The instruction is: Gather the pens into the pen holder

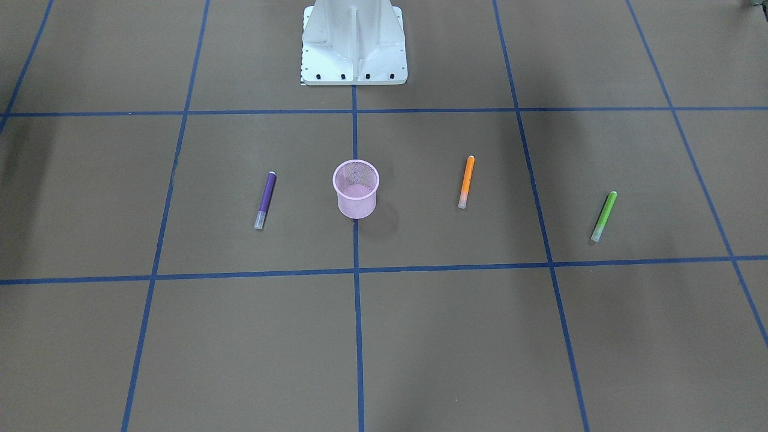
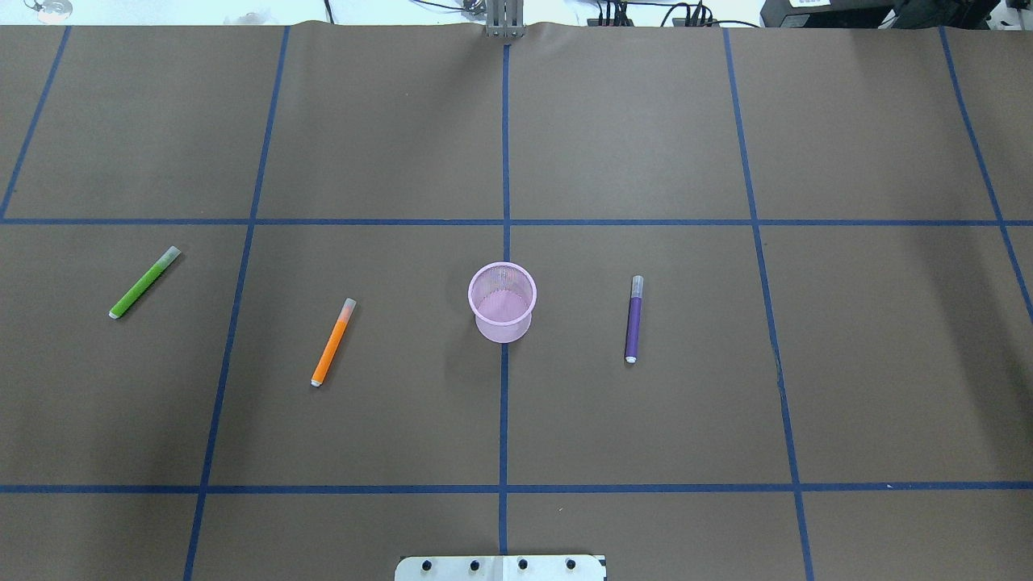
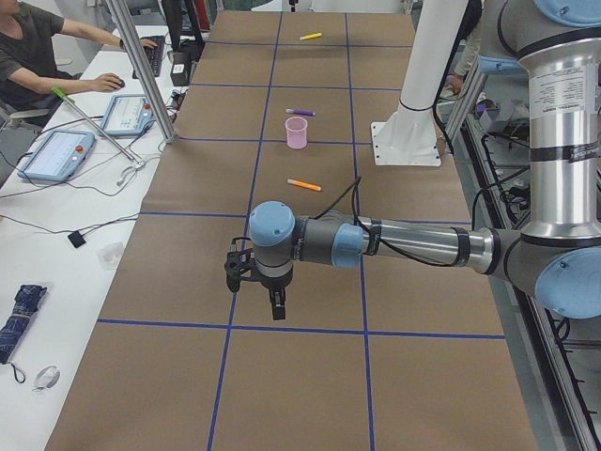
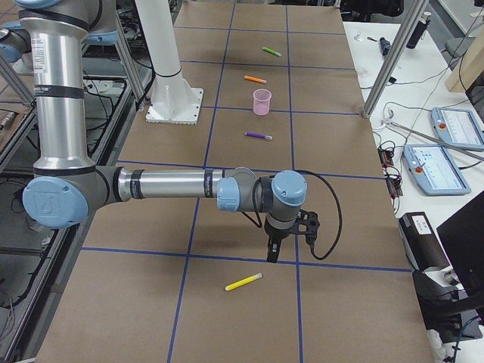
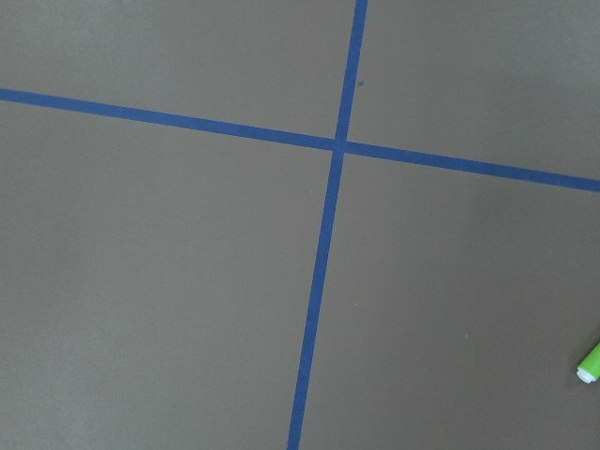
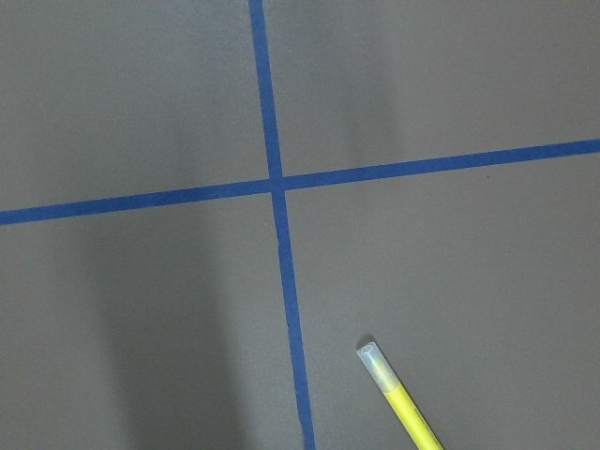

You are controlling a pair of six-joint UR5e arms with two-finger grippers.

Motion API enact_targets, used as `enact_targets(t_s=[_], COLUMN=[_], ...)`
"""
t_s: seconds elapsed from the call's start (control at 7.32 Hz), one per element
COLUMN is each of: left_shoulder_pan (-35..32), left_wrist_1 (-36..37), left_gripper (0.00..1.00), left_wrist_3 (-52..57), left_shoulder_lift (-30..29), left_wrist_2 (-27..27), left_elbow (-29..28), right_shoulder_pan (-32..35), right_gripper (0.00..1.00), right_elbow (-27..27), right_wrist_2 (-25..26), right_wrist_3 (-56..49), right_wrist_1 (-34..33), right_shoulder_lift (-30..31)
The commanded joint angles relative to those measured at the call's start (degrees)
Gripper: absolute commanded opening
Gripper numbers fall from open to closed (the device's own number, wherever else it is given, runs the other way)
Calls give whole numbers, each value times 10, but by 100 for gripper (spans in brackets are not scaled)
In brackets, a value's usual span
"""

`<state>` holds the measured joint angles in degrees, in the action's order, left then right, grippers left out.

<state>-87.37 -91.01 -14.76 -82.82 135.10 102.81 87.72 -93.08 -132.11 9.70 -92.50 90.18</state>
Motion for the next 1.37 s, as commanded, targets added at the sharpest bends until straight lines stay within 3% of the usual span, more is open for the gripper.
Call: enact_targets(t_s=[0.0, 0.41, 0.68, 0.82, 0.96, 1.09, 1.23], left_shoulder_pan=[1, 11, 112, 146, 179, 234, 263], left_wrist_1=[-21, -61, -188, -209, -210, -210, -207], left_gripper=[100, 100, 100, 99, 97, 89, 89], left_wrist_3=[2, 1, -2, -20, -15, 31, 112], left_shoulder_lift=[-2, -4, -7, -34, -69, -85, -104], left_wrist_2=[2, 23, 26, 18, -15, -62, -89], left_elbow=[1, -2, -17, -37, -47, -52, -71], right_shoulder_pan=[0, 0, -1, -1, -4, -9, -11], right_gripper=[100, 100, 100, 100, 100, 100, 100], right_elbow=[-1, 0, 4, 0, -2, 0, 1], right_wrist_2=[-2, -3, -57, -69, -69, -68, -68], right_wrist_3=[0, 1, -1, -2, -3, -3, 2], right_wrist_1=[0, 43, 60, 62, 62, 84, 105], right_shoulder_lift=[0, 8, 12, 12, 11, 12, 18])
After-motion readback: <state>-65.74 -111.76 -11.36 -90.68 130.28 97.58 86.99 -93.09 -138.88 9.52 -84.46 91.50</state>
